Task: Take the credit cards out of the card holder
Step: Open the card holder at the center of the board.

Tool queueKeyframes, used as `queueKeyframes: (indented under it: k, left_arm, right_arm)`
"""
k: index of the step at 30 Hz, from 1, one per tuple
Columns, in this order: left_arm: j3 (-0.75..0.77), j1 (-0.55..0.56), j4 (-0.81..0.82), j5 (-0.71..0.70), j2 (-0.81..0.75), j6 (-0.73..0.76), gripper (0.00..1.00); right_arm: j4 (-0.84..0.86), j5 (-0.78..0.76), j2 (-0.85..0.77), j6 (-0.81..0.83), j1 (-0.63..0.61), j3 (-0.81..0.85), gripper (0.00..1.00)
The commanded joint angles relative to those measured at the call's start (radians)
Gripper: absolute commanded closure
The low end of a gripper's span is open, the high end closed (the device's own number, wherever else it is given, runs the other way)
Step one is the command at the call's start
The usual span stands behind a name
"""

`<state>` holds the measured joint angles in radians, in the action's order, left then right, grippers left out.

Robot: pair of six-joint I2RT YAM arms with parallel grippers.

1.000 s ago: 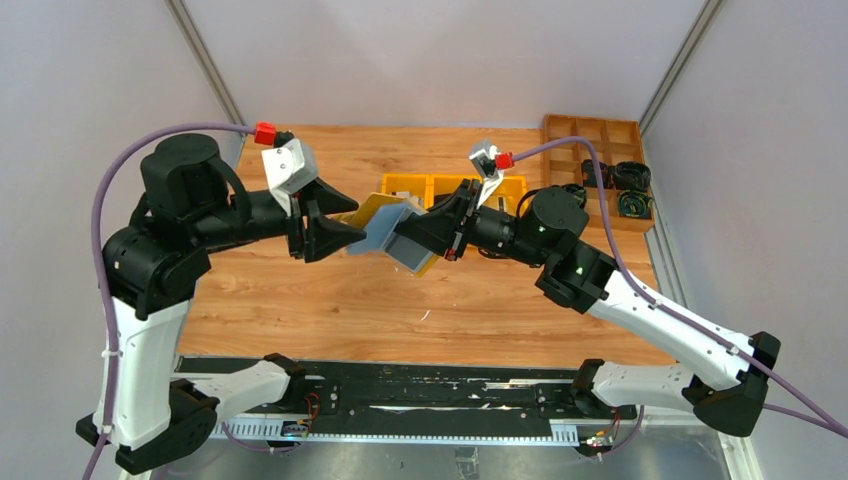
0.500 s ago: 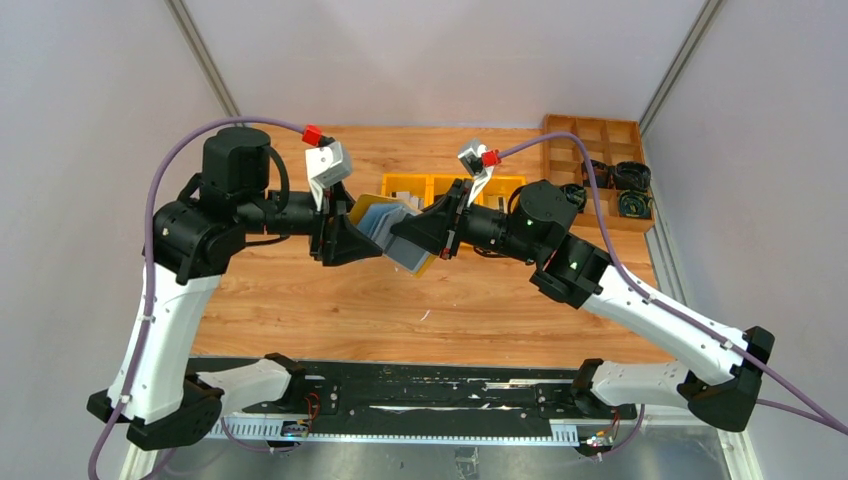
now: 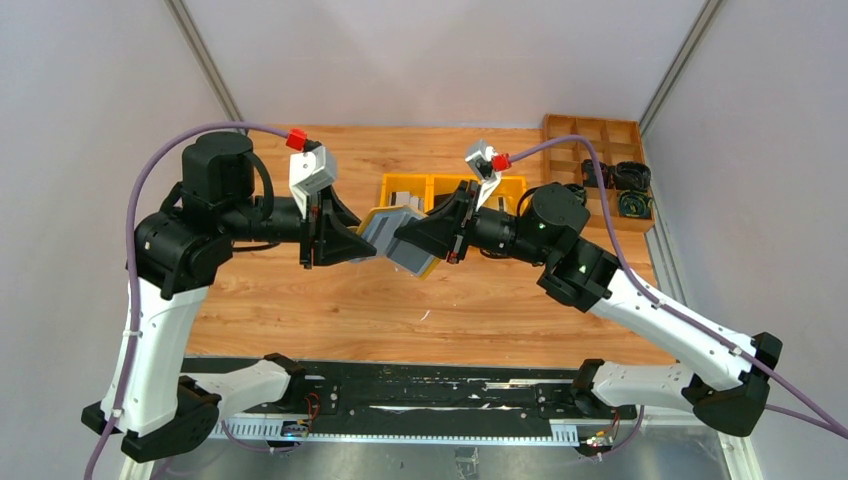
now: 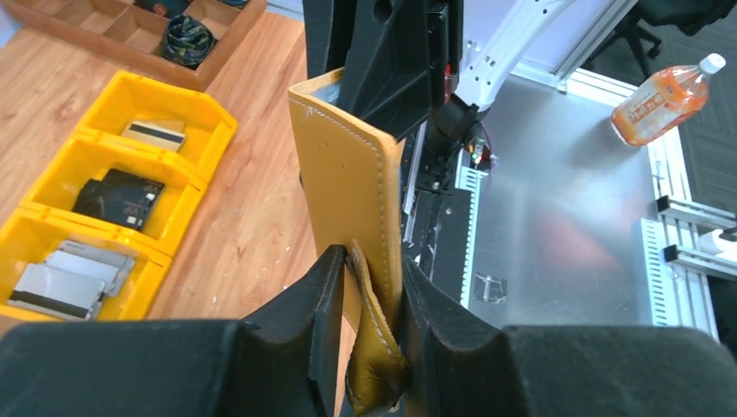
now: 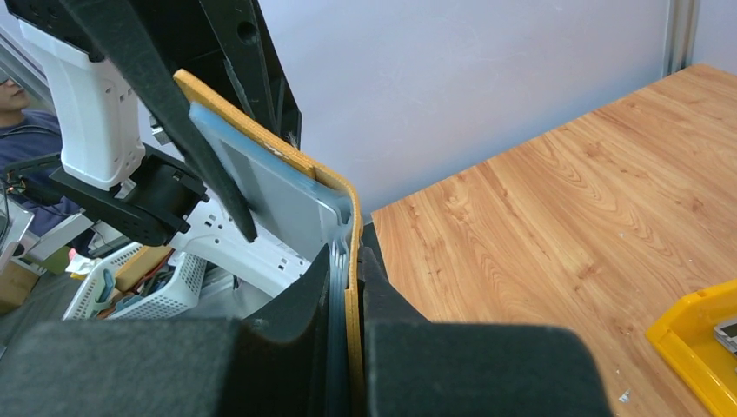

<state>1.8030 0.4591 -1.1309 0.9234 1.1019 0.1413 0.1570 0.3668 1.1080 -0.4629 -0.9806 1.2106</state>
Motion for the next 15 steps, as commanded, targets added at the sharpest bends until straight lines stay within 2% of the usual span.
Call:
queueKeyframes:
  k: [1, 5, 7, 13, 14, 15]
  left_arm:
    - [0.029, -0.007, -0.005, 0.028, -0.006, -0.018, 0.76]
    - [0.067, -0.008, -0.005, -0.035, 0.006, -0.024, 0.95]
    - [0.076, -0.012, -0.006, -0.032, 0.008, -0.030, 1.00]
    - [0.058, -0.018, -0.005, 0.055, 0.027, -0.093, 1.00]
    - [0.057, -0.022, -0.005, 0.069, 0.030, -0.100, 0.98]
    - [0.054, -0.027, -0.005, 0.085, 0.035, -0.108, 0.90]
  right_arm:
    - [0.059, 0.028, -0.032, 0.018, 0.003, -0.012, 1.00]
    - [0.092, 0.102, -0.056, 0.031, 0.005, -0.041, 1.00]
    - [0.105, 0.148, -0.071, 0.037, 0.006, -0.052, 1.00]
    - [0.139, 0.300, -0.068, 0.038, 0.012, -0.053, 1.00]
    - [0.142, 0.319, -0.067, 0.038, 0.013, -0.054, 1.00]
    - [0.149, 0.333, -0.067, 0.038, 0.013, -0.056, 1.00]
